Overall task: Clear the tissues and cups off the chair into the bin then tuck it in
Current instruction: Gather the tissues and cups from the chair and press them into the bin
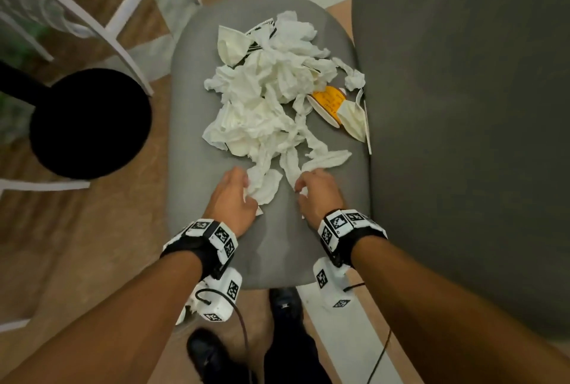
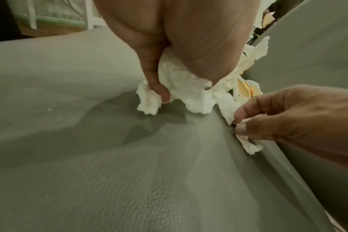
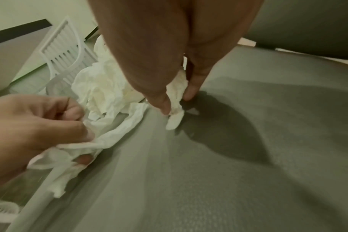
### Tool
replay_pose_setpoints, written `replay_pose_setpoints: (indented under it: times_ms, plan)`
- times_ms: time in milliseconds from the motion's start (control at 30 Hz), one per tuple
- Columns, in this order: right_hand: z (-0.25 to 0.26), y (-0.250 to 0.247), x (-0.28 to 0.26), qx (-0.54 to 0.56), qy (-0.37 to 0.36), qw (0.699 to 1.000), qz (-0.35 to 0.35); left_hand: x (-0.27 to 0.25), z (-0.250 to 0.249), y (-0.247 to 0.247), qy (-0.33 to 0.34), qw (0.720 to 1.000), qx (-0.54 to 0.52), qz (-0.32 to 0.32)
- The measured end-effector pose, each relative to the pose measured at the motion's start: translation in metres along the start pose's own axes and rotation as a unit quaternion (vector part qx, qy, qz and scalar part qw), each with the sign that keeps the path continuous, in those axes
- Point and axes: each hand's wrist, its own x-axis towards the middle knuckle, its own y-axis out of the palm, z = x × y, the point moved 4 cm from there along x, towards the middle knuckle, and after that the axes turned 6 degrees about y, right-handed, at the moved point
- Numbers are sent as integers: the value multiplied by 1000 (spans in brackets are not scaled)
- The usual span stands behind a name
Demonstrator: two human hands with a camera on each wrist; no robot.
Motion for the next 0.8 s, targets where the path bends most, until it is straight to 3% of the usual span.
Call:
replay_pose_setpoints:
  times_ms: [67, 200, 300, 500, 600, 700, 800]
  plan:
    - [13, 3, -3, 22, -14, 999, 19, -2, 9, 4, 10, 1000, 4, 26]
    - [38, 11, -9, 48, -47, 997, 38, -7, 25, 11, 110, 984, 106, 88]
    - [52, 18, -13, 50, -86, 995, 22, -20, 31, 2, 91, 987, 102, 82]
    - [70, 26, -15, 24, -114, 991, -67, -30, 53, -12, -16, 1000, 13, -12]
    - [78, 20, -13, 7, -137, 982, -128, -35, 56, -18, -29, 998, -39, -44]
    - [95, 27, -6, -84, -171, 980, -47, -41, 66, -21, -24, 997, -53, -43]
    - [113, 50, -8, -243, -207, 946, 63, -44, 74, -27, -39, 996, -61, -52]
